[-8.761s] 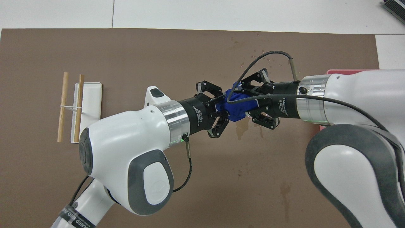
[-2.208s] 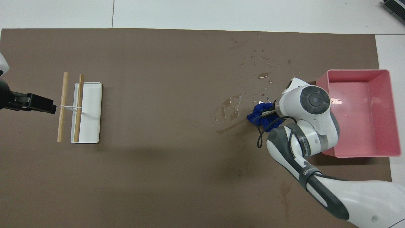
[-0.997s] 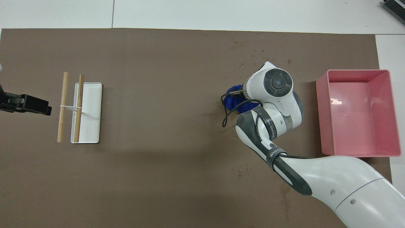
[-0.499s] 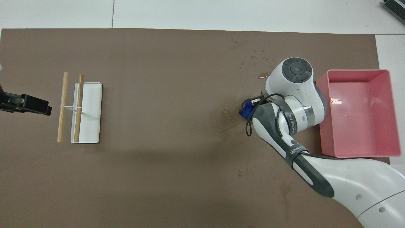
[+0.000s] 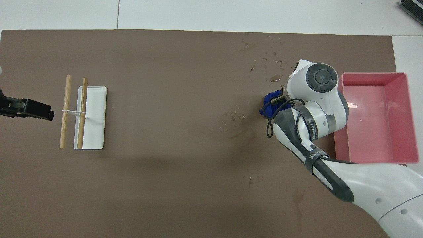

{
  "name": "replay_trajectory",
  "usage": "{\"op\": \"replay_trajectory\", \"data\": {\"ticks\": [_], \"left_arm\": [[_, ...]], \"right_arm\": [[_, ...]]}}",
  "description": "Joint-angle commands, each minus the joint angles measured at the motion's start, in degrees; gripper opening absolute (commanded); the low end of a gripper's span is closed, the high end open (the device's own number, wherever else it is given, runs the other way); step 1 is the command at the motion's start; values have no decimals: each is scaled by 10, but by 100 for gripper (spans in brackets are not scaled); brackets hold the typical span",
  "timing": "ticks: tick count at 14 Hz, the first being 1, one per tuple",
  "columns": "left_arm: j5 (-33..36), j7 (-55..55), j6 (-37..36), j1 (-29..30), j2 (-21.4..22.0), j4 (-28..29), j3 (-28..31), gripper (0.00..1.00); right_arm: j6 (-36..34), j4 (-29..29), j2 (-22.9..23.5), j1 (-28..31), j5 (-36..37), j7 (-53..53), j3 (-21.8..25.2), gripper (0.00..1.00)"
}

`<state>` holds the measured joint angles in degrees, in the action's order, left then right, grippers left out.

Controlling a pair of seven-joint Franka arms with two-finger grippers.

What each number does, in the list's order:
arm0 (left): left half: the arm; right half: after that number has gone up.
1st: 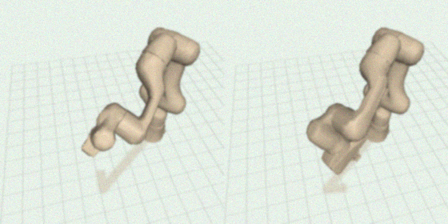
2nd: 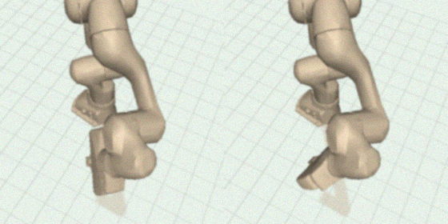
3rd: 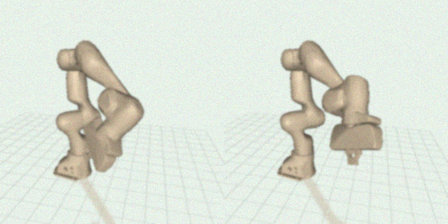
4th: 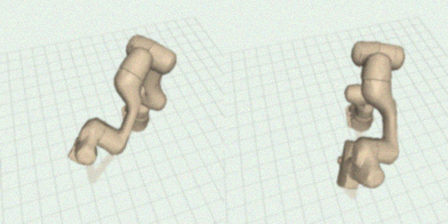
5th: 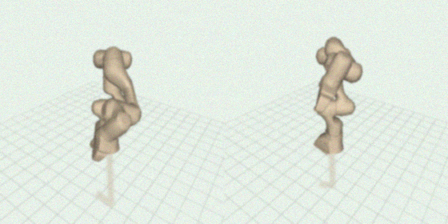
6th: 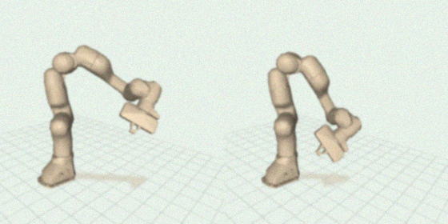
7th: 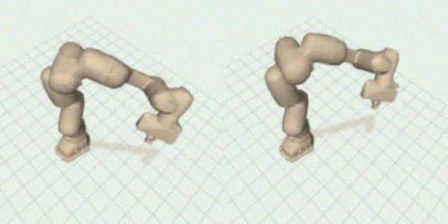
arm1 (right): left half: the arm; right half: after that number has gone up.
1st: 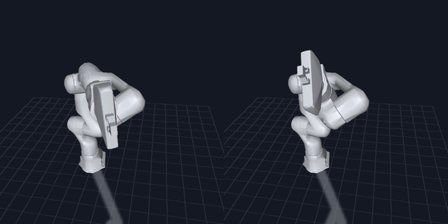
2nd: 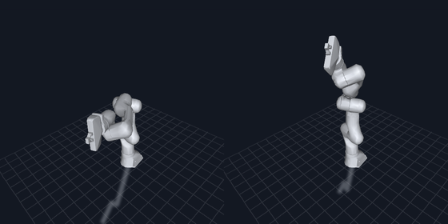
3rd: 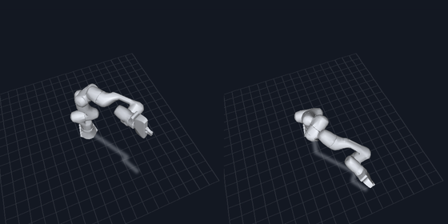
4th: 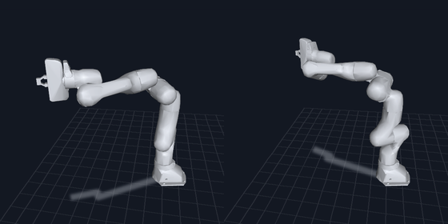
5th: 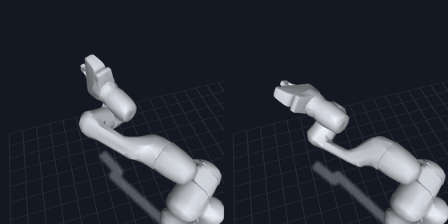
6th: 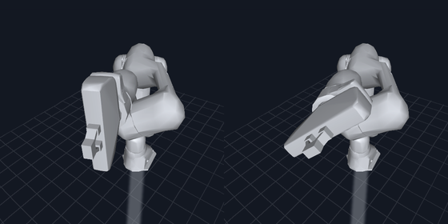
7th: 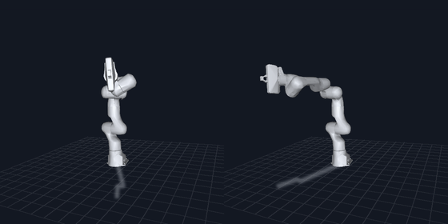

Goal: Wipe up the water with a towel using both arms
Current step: 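Wipe the towel back and forth over the wet area with the right gripper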

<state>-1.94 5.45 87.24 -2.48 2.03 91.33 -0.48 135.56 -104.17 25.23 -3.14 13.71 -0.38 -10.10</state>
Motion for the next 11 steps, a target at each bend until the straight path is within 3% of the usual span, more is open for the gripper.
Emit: {"op": "replay_trajectory", "data": {"ticks": [1,5,9,11], "left_arm": [[7,-7,-4,1,12,11,-1,100],[7,-7,-4,1,12,11,-1,100],[7,-7,-4,1,12,11,-1,100],[7,-7,-4,1,12,11,-1,100]], "right_arm": [[68,3,26,-3,1,-32,-5,0],[70,2,33,-79,-75,-211,-6,0],[69,-1,30,-118,-238,-240,-6,0],[54,-10,25,-121,-269,-242,-6,0]]}}
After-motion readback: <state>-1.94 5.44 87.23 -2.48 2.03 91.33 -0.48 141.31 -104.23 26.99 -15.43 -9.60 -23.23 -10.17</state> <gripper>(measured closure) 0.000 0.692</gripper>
